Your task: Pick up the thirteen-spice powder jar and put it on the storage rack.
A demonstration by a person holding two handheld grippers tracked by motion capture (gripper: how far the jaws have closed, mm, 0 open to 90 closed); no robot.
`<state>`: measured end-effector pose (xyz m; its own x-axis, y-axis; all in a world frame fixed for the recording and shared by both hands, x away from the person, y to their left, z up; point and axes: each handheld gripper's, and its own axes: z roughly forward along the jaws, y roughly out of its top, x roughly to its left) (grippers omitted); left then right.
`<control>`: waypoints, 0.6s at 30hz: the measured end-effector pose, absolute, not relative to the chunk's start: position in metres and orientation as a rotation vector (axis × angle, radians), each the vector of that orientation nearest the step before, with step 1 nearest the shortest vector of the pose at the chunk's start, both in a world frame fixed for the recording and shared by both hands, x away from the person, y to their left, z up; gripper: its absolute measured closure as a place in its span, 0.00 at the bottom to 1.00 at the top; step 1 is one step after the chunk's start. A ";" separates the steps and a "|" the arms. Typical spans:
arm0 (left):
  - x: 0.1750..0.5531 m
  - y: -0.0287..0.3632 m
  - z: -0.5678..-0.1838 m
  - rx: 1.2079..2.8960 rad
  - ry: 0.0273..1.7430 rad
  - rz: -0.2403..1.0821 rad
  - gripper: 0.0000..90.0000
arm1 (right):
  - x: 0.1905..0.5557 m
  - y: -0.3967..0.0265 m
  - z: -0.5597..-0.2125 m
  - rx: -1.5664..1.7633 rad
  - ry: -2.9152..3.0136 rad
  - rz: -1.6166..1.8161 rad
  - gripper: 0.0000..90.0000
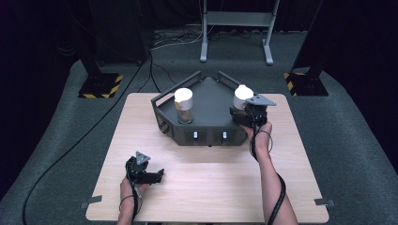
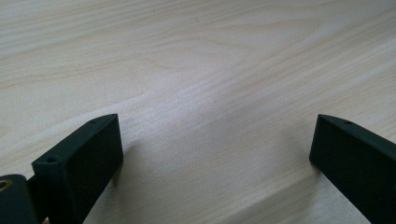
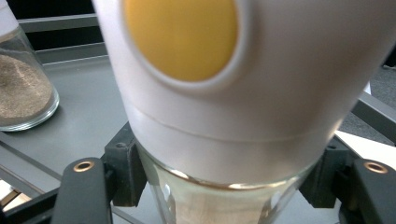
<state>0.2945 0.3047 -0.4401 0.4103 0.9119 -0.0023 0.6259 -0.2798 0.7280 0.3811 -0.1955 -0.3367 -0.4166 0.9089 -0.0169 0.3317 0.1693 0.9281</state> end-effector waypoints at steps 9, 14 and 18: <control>0.294 0.305 -0.440 2.013 1.302 0.561 0.03 | 0.385 -0.194 -0.340 1.190 1.857 1.232 0.33; 0.294 0.305 -0.440 2.012 1.303 0.560 0.03 | 0.386 -0.193 -0.341 1.193 1.860 1.229 0.33; 0.294 0.305 -0.440 2.012 1.303 0.560 0.03 | 0.387 -0.193 -0.341 1.197 1.864 1.228 0.33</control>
